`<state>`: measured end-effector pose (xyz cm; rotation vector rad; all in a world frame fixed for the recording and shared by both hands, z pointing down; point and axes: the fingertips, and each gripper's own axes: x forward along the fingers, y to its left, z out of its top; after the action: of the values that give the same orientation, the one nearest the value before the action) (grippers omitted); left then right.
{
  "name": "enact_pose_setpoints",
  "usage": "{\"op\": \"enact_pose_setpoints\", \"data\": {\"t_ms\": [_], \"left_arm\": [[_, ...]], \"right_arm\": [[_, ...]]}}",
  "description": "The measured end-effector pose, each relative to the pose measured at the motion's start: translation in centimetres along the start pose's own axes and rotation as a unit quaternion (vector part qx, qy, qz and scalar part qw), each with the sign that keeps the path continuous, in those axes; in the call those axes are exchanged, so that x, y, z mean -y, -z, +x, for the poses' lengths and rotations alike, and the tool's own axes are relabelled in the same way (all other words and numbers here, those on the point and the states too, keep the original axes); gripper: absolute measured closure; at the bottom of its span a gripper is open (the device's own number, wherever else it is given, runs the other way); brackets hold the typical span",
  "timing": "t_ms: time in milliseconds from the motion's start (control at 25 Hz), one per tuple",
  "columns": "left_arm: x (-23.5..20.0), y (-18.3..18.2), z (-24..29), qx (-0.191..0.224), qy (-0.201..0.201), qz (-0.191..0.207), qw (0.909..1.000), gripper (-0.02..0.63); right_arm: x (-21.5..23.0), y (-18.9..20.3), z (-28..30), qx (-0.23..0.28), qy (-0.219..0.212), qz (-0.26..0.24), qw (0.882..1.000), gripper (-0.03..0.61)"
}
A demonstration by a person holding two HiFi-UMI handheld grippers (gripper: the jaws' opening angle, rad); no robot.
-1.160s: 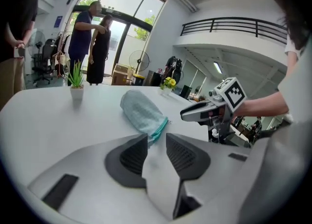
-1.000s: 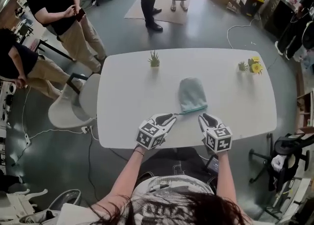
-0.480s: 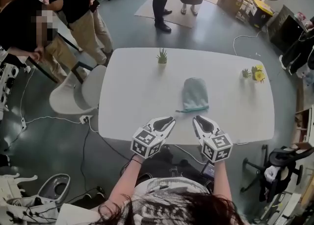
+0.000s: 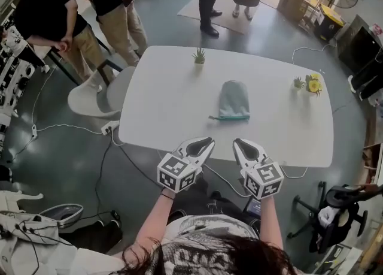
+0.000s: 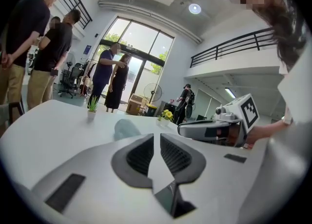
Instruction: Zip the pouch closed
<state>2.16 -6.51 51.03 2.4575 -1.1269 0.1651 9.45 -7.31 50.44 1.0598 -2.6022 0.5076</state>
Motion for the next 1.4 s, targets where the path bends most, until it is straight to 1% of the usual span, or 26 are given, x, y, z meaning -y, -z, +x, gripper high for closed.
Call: {"op": "enact_pose_setpoints", "data": {"t_ms": [280, 560, 720, 960, 1120, 1400], "left_arm": [[4.7, 1.3, -2.7, 0.016, -0.027, 0.002, 0.9995, 0.569], [7.8, 2.1, -4.5, 0.016, -0.036, 0.019, 0.9991, 0.584], [8.1, 2.2, -5.7, 0.015, -0.042, 0.021, 0.9988, 0.592], [8.2, 2.6, -7.1, 0.007, -0.047, 0.024, 0.9986, 0.6], [7.8, 2.6, -7.5, -0.001, -0.042, 0.03, 0.9987, 0.601], [7.5, 2.2, -8.8, -0.006, -0.025, 0.038, 0.9989, 0.601]], "right_arm": [[-1.9, 1.4, -4.9, 0.014, -0.018, -0.011, 1.0, 0.568], [-4.0, 2.0, -6.6, 0.025, -0.042, -0.018, 0.999, 0.58], [-5.5, 2.1, -6.5, 0.024, -0.055, -0.028, 0.998, 0.58], [-7.1, 2.3, -6.4, 0.028, -0.064, -0.038, 0.997, 0.581], [-8.1, 2.1, -5.7, 0.029, -0.067, -0.04, 0.997, 0.581], [-9.6, 1.8, -5.1, 0.031, -0.058, -0.04, 0.997, 0.583]]}}
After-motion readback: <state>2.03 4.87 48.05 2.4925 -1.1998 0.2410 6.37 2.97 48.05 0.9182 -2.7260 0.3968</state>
